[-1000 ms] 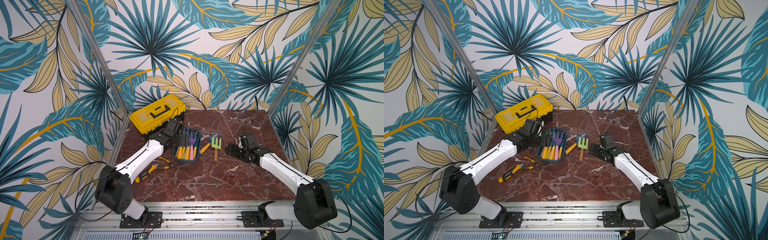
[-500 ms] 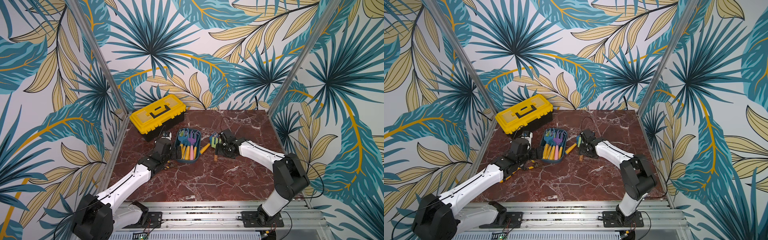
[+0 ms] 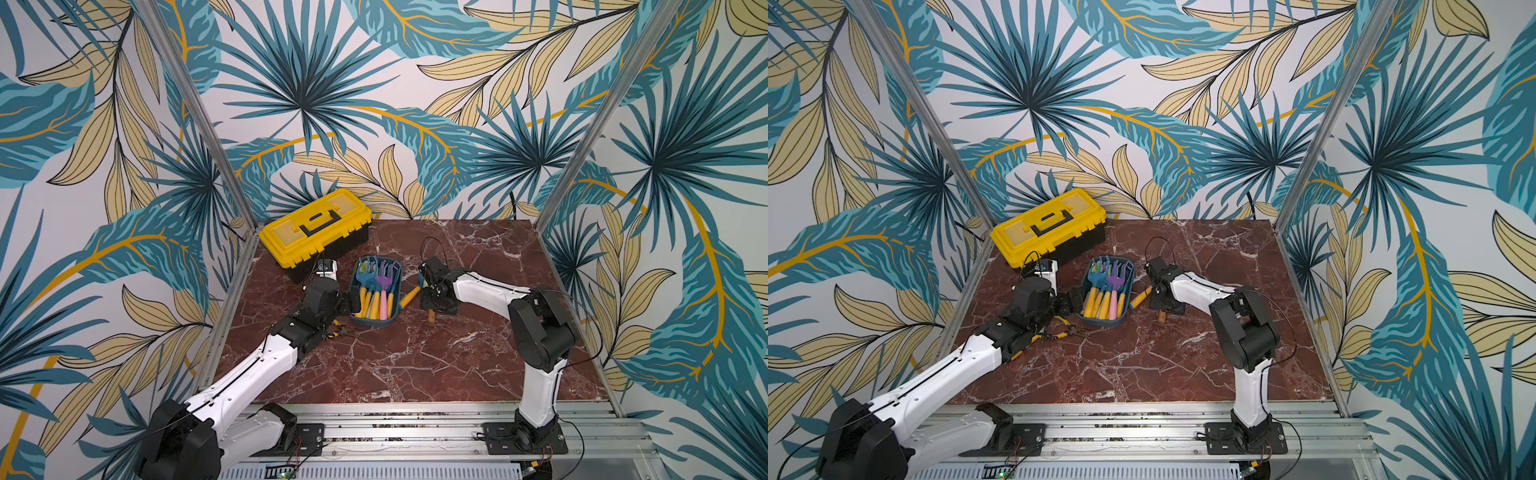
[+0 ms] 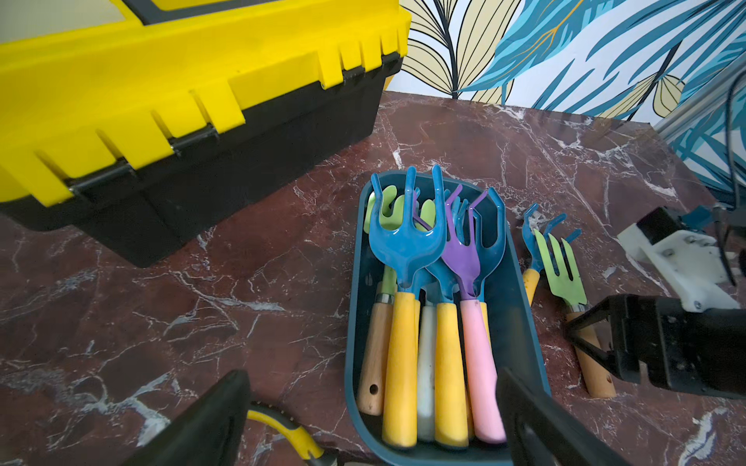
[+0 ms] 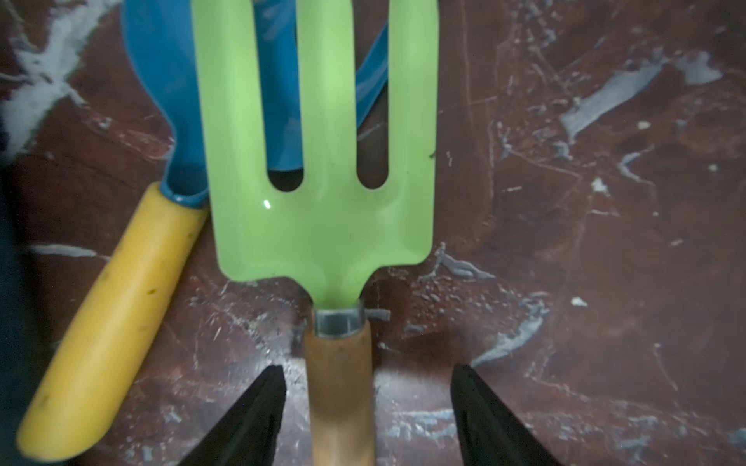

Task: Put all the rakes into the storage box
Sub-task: Pick up the rake at the center of the board.

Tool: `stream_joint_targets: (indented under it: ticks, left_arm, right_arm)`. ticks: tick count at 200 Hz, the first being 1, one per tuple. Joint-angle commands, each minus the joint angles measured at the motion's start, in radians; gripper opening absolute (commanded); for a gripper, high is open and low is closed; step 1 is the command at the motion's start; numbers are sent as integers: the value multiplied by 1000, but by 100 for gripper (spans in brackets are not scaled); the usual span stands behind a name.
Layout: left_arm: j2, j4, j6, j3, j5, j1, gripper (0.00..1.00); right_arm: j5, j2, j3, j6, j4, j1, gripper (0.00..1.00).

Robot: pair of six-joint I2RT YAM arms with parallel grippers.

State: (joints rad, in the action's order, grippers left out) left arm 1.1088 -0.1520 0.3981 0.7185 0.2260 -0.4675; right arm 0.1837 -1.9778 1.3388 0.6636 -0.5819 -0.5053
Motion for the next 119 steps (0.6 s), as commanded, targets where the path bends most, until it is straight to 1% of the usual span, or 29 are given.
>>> stream_joint_targets:
  ticks: [1, 22, 30, 52, 63, 73, 89, 105, 119]
  left_arm:
    - [-29, 26, 9, -26, 18, 6, 100]
    - [-36, 26, 7, -27, 20, 6, 100]
    - [-37, 27, 7, -27, 19, 5, 100]
    - [-36, 27, 7, -27, 16, 6, 100]
    - [-36, 28, 7, -28, 14, 6, 100]
    - [-35, 28, 8, -27, 13, 6, 100]
    - [-34, 28, 9, -28, 13, 6, 100]
    - [-35, 28, 9, -28, 12, 6, 100]
    - [-34, 28, 9, -27, 11, 6, 100]
  right_arm:
    - [15, -33, 27, 18, -32, -4, 65]
    - [20, -53, 42, 21, -31, -3, 57]
    - [20, -61, 47, 22, -32, -3, 55]
    - [11, -73, 55, 28, -31, -4, 43]
    - [10, -66, 51, 34, -30, -3, 37]
    - [13, -53, 44, 38, -30, -3, 34]
    - [24, -20, 25, 42, -31, -3, 26]
    - [30, 22, 8, 48, -30, -4, 22]
    - [27, 63, -8, 52, -26, -5, 21]
